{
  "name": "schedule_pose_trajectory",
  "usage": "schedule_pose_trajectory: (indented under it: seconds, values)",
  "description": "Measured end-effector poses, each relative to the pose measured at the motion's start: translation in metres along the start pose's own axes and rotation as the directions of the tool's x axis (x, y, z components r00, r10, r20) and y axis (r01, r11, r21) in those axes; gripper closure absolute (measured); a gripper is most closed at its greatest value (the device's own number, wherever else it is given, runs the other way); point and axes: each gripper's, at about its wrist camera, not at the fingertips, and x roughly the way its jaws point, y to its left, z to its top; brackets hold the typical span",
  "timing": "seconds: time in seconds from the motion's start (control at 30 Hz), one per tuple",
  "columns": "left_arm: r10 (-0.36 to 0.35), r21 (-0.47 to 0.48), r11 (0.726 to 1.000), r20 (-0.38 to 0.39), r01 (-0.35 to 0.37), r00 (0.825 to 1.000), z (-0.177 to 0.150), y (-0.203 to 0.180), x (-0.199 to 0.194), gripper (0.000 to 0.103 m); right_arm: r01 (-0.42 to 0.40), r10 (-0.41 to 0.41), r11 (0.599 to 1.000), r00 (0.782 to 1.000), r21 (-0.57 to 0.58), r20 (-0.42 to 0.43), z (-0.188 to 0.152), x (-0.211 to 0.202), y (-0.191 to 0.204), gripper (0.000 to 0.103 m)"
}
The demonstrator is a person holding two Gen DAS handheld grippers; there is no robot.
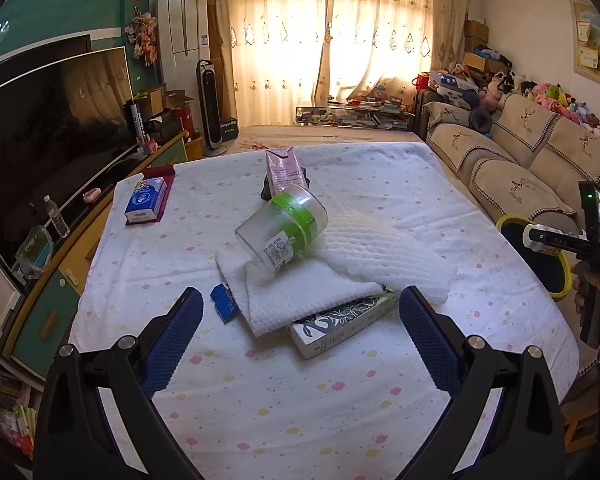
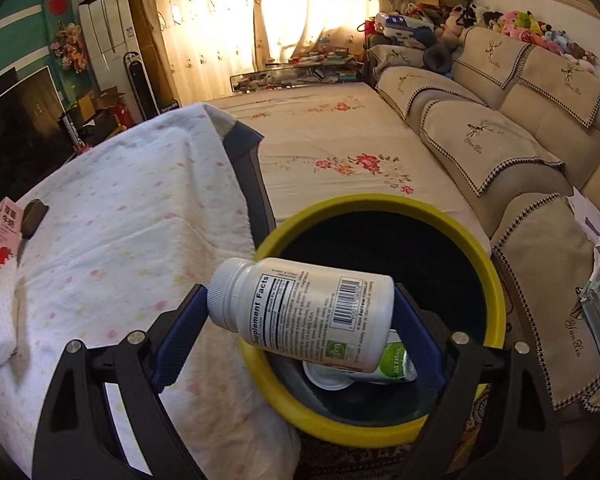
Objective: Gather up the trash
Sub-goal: 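Carry the supplement bottle over the yellow bin and open the right tool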
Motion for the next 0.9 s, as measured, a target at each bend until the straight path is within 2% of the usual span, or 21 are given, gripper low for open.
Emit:
schedule_pose_trajectory:
  seconds: [0.2,0.43,0.77,0.9]
  values:
    - [0.008,0.018,1.000,-0.013,-0.008,1.000,0.001,-0.007,0.006,0.006,0.009,-0.006,1.000,0.996,0.030,-0.094,-0.003,0.044,-0.018,0.017]
    - [0.010,0.025,1.000,-0.033,-0.009,0.999,0.000,-0.011,0.013,0.006,0.020,-0.011,0.998,0.986,0.055,-0.167,-0.010,0.068,-0.028,0.017]
    - [-0.001,0.032,0.999,-0.043,0.002,0.999,0.000,-0.015,0.018,0.006,0.004,0.007,0.997,0.989,0.072,-0.150,-0.006,0.058,-0.030,0.016]
    - [0.004,0.041,0.999,-0.048,-0.002,0.999,-0.003,-0.013,0.020,0.006,-0.026,0.035,0.996,0.993,0.082,-0.112,-0.006,0.036,-0.026,0.015]
